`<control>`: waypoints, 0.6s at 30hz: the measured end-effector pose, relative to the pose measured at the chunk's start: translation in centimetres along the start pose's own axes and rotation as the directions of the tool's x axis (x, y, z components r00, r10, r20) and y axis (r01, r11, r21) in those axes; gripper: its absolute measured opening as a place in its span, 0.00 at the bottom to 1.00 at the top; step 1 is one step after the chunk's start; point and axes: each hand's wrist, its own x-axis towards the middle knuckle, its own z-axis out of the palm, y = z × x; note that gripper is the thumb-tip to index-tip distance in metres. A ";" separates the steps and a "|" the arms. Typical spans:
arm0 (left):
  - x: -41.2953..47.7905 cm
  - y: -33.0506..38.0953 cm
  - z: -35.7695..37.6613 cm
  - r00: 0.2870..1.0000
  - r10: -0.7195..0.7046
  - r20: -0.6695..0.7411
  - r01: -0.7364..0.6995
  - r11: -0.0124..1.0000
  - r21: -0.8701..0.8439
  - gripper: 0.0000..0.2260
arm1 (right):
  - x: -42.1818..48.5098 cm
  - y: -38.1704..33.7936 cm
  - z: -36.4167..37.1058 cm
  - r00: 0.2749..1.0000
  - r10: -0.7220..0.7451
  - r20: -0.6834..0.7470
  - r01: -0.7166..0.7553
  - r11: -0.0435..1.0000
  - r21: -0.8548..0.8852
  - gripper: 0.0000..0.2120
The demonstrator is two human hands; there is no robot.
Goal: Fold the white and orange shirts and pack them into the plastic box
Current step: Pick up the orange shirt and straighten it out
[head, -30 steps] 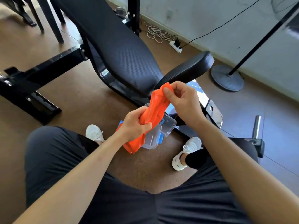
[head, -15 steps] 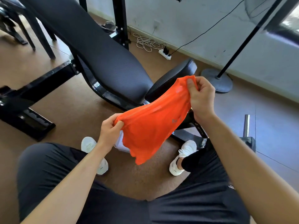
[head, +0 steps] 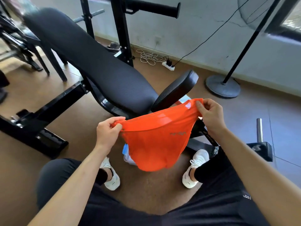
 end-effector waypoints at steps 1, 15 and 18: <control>0.2 0.1 -0.3 1.000 0.011 0.019 -0.011 1.000 0.008 0.16 | -0.1 0.2 -0.1 1.000 0.011 0.004 -0.011 1.000 -0.006 0.05; -0.4 0.1 -3.4 0.858 0.012 0.514 0.112 0.971 -0.210 0.17 | 0.2 0.5 -1.0 0.970 0.215 0.115 -0.231 0.962 0.144 0.04; -0.2 0.2 -3.5 0.878 0.024 0.478 0.072 0.981 -0.182 0.16 | 0.4 0.2 -1.5 0.972 0.161 0.174 -0.185 0.973 0.137 0.02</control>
